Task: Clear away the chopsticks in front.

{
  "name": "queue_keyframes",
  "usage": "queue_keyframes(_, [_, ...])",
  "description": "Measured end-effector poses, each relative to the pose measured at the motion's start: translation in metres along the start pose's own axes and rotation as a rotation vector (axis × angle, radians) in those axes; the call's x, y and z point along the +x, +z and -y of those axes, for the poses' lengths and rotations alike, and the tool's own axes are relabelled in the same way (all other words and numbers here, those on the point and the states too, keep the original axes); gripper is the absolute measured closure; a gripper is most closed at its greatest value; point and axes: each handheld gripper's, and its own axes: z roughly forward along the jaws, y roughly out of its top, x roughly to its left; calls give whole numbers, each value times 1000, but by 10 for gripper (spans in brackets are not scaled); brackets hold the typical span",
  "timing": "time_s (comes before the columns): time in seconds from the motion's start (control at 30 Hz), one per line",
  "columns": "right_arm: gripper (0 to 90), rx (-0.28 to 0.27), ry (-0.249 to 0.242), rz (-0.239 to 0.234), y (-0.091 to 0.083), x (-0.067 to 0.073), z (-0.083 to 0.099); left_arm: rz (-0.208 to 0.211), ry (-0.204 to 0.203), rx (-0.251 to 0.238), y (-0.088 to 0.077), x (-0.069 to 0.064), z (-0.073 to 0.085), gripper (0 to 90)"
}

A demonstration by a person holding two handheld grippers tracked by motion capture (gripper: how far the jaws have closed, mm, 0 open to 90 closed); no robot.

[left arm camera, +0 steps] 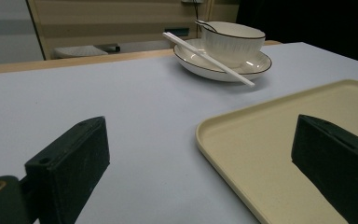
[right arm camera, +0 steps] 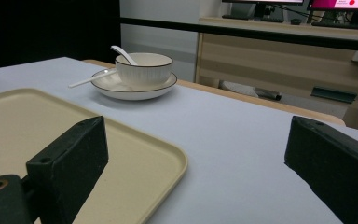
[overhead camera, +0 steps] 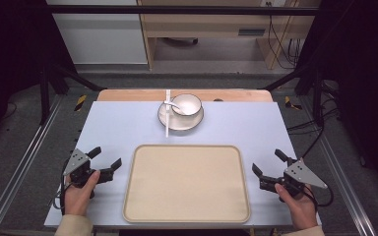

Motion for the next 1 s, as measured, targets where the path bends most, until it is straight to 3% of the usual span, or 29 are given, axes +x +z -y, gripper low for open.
queue_keyframes(0.2, [58,20,-7,-3,1,2,0,7,-7,20,1,0,0,38])
queue_keyframes(0.27, [58,38,-17,6,1,4,1,8,19,25,1,-3,0,38])
queue_keyframes(0.47, [44,63,-30,11,3,8,0,28,49,71,8,-12,-3,37])
queue_keyframes(0.5, [40,68,-41,9,3,9,0,30,77,87,11,-16,-8,37])
queue_keyframes(0.7, [43,67,-47,7,1,10,-2,51,93,100,23,-23,-25,39])
queue_keyframes(0.73, [44,68,-49,3,1,10,-2,57,117,111,29,-26,-33,40])
queue_keyframes(0.87, [49,71,-52,-1,0,12,-3,76,137,139,48,-33,-53,45])
queue_keyframes(0.97, [53,77,-58,-9,-1,13,-4,96,146,134,58,-38,-64,47])
queue_keyframes(1.0, [55,81,-71,-18,-1,15,-4,103,169,141,67,-43,-72,48])
